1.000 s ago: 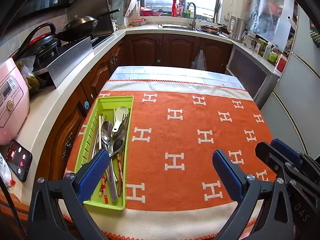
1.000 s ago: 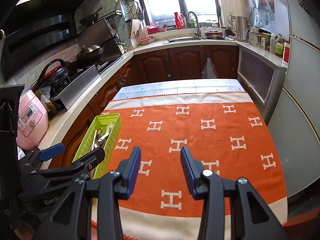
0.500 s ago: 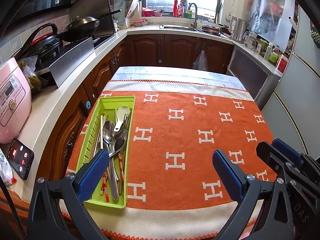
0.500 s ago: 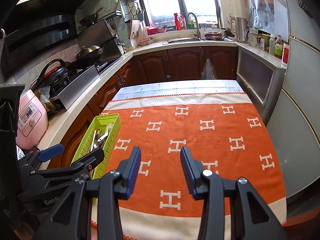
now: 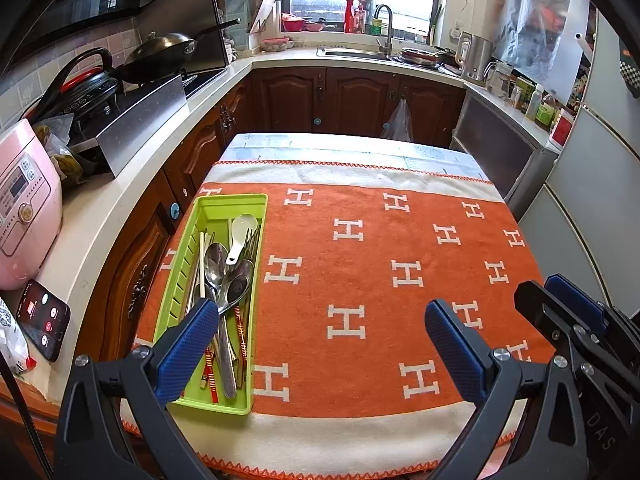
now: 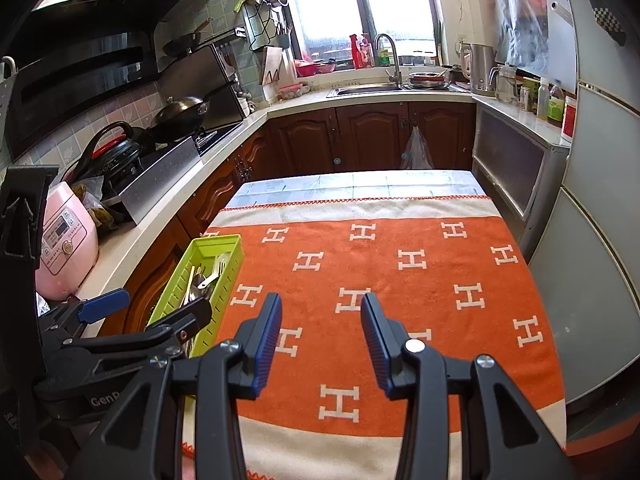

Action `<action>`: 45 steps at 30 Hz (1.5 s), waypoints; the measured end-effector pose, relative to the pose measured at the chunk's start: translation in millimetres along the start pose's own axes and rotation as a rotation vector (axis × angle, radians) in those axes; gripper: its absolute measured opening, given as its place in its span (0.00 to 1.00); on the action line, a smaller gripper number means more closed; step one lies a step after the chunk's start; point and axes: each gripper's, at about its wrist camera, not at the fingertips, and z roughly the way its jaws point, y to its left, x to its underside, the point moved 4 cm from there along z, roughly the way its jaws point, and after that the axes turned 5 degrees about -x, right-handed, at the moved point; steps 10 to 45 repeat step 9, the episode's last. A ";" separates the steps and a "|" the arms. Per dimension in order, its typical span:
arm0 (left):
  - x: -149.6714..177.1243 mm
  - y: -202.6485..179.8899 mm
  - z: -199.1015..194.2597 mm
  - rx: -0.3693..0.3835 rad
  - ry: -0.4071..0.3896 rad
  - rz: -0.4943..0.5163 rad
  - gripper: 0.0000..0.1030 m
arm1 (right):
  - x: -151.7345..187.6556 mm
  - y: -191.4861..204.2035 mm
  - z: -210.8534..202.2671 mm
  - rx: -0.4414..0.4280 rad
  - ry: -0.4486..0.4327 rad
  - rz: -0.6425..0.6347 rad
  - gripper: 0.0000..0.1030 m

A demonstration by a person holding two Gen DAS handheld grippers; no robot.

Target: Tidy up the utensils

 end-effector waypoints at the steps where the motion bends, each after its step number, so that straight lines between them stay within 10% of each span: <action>1: -0.3 -0.3 1.3 -0.001 0.002 0.002 0.99 | 0.6 -0.2 0.5 0.000 0.001 0.003 0.40; 45: 0.7 -5.4 13.0 -0.016 0.038 0.008 0.99 | 3.4 -6.8 11.1 -0.002 0.031 0.020 0.40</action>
